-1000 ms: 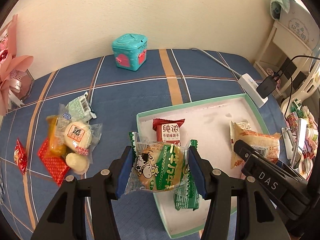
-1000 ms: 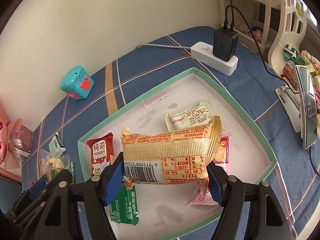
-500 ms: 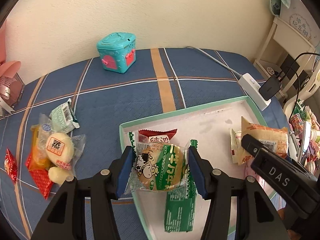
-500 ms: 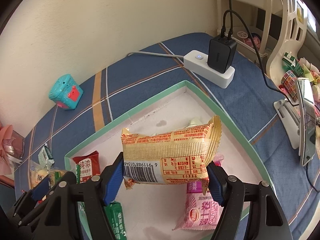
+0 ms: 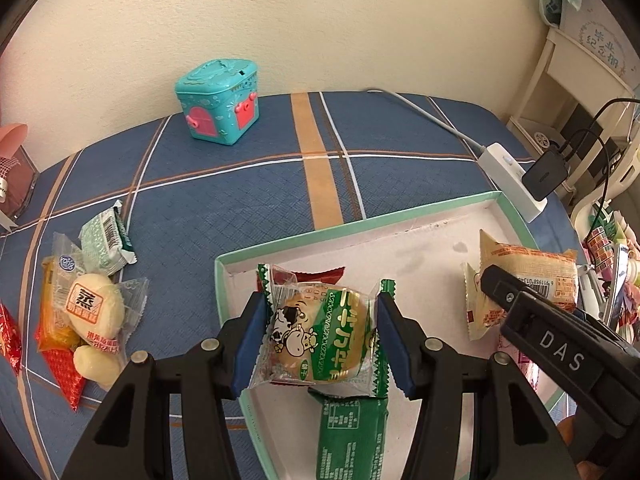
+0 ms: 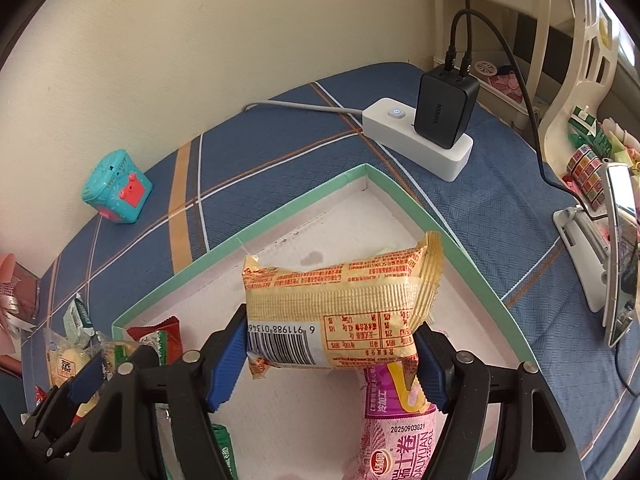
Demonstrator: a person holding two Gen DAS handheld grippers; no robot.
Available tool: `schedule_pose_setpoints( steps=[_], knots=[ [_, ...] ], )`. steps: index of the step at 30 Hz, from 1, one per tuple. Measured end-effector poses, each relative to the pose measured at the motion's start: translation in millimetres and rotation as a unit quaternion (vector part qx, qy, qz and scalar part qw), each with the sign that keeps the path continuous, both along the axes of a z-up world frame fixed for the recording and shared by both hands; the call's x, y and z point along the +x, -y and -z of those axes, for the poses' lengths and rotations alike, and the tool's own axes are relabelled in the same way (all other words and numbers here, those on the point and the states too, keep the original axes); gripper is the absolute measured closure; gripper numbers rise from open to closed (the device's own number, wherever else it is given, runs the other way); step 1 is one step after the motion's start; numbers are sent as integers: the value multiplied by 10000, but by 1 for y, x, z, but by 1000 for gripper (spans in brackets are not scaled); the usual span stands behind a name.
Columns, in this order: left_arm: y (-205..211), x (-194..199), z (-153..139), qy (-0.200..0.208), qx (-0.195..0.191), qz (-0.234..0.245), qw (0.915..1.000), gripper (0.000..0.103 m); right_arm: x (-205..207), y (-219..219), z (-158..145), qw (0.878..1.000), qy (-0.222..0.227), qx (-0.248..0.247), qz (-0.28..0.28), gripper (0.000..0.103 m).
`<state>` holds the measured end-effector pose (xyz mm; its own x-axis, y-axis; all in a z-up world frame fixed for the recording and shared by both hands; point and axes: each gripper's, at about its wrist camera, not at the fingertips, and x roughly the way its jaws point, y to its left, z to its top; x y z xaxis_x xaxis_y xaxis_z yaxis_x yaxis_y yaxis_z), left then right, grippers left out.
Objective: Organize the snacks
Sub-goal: 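Lower both packs into the tray and open both tools to release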
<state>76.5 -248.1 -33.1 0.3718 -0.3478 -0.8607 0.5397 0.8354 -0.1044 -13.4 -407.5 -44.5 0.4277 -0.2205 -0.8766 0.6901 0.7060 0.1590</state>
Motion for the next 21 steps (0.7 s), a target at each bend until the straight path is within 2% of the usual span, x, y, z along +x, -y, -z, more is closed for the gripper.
schedule_pose_setpoints(
  steps=[18, 21],
  knots=[
    [7, -3, 6, -20, 90, 70, 9999, 46, 5, -1, 2, 9998, -151, 58, -91, 26],
    [8, -3, 6, -13, 104, 54, 9999, 40, 6, -1, 2, 9998, -163, 62, -86, 26]
  ],
)
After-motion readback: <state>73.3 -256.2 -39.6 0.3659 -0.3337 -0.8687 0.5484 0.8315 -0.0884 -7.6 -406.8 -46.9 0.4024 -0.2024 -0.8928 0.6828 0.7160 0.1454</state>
